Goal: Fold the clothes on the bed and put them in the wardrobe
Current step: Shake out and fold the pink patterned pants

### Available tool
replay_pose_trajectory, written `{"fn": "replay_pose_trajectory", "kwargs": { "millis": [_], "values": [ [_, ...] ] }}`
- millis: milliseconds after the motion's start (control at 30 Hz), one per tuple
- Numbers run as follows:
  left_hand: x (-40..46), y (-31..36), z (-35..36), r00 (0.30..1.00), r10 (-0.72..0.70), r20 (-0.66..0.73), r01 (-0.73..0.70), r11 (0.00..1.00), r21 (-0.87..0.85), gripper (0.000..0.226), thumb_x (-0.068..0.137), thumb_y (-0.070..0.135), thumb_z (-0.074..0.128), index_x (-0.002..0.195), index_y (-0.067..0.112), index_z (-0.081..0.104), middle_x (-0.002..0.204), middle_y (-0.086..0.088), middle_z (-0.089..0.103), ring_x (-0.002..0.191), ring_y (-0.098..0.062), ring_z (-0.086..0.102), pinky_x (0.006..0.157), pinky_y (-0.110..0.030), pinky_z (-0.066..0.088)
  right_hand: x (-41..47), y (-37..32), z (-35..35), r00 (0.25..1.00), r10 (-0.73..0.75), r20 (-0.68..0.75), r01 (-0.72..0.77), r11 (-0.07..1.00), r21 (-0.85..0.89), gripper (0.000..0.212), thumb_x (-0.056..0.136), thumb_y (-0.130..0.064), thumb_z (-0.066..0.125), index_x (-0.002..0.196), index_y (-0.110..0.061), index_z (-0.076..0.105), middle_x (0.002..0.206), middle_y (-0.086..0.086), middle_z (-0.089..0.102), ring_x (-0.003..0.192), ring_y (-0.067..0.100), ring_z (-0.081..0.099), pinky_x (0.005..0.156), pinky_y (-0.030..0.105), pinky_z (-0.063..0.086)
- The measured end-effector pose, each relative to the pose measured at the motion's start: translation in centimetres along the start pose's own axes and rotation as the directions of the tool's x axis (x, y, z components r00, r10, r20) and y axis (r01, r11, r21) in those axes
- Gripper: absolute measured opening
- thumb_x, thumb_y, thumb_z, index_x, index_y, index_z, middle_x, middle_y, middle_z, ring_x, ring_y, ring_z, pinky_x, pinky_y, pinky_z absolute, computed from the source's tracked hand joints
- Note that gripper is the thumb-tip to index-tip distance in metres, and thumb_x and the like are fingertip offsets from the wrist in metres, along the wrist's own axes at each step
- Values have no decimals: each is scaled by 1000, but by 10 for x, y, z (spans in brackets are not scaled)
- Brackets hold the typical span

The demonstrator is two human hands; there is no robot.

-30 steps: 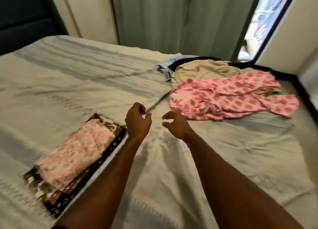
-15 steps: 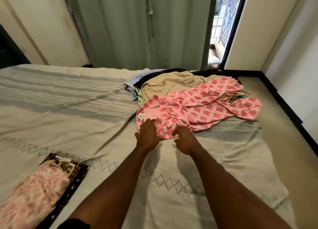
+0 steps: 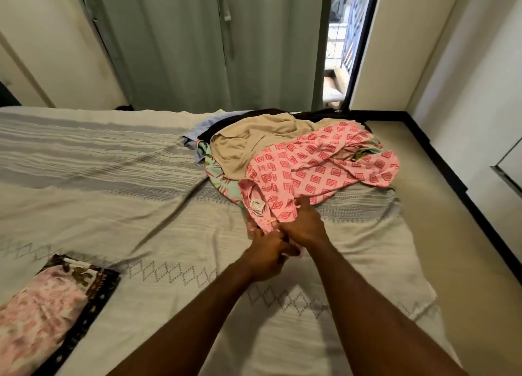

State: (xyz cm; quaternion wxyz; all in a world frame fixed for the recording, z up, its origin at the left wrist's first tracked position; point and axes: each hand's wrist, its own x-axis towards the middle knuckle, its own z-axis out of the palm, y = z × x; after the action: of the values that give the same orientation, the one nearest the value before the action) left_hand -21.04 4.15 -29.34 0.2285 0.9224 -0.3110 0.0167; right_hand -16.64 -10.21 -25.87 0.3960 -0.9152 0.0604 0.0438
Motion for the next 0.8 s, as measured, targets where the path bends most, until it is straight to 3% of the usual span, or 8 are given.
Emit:
{"fn": "replay_pose_trajectory", "kwargs": {
  "millis": [100,167,300,433,567,667,733,800],
  "values": [
    [-19,2,0,999,-27,45,32,993,-113,30,86,25,65,113,23,77,118,3,65,107,-12,60,92,-27,47,-10,9,-7,1000,-7,7,9,979,-204,61,79,-29,75,131,-23,43,127,13,57,112,37,61,90,42,54],
    [-24,-1,-10,984,-162,-69,139,956,-257,29,83,29,74,110,18,77,116,2,63,103,-3,55,96,-16,44,-15,16,-12,1000,-10,17,14,973,-232,50,82,-22,69,127,-18,48,124,16,59,110,38,62,89,40,53],
    [1,-19,-35,911,-255,-324,270,963,1,44,78,17,77,121,22,68,128,-9,57,115,-23,51,90,-48,52,-25,29,-16,987,-151,-48,149,988,-32,34,88,-11,61,121,-14,56,118,13,64,108,34,60,84,34,45],
    [53,-14,-61,942,-330,-62,336,924,184,60,88,33,73,143,37,49,152,-1,40,141,-24,35,109,-55,32,-36,35,-34,932,-331,-149,343,937,68,28,83,-10,76,108,-15,66,106,2,63,95,17,61,85,36,52],
    [93,-5,-76,969,-245,-26,246,956,162,13,98,25,57,108,22,66,107,-4,68,100,-24,64,87,-42,52,-39,20,-88,878,-421,-228,450,889,89,40,76,-7,87,110,-14,68,103,-2,57,88,-4,59,77,18,54],
    [114,4,-94,977,-181,-110,189,980,66,7,101,24,50,96,19,51,93,-4,61,83,-22,57,72,-37,46,-34,7,-141,844,-408,-348,462,883,86,48,67,-1,88,107,-16,67,105,-5,57,88,-5,57,72,18,55],
    [120,16,-105,995,-95,-10,94,995,-31,29,95,44,60,110,22,50,108,1,60,93,-18,57,78,-36,49,-27,-2,-166,834,-392,-388,452,889,75,46,69,13,74,105,-16,68,106,-3,63,92,0,58,76,27,58],
    [125,43,-107,999,-15,52,20,995,-102,62,84,59,70,131,25,49,124,8,55,107,-12,56,87,-32,50,-24,-13,-183,822,-421,-384,480,875,68,39,74,10,72,103,-16,70,101,-1,67,90,3,61,75,19,54]
  ]
}}
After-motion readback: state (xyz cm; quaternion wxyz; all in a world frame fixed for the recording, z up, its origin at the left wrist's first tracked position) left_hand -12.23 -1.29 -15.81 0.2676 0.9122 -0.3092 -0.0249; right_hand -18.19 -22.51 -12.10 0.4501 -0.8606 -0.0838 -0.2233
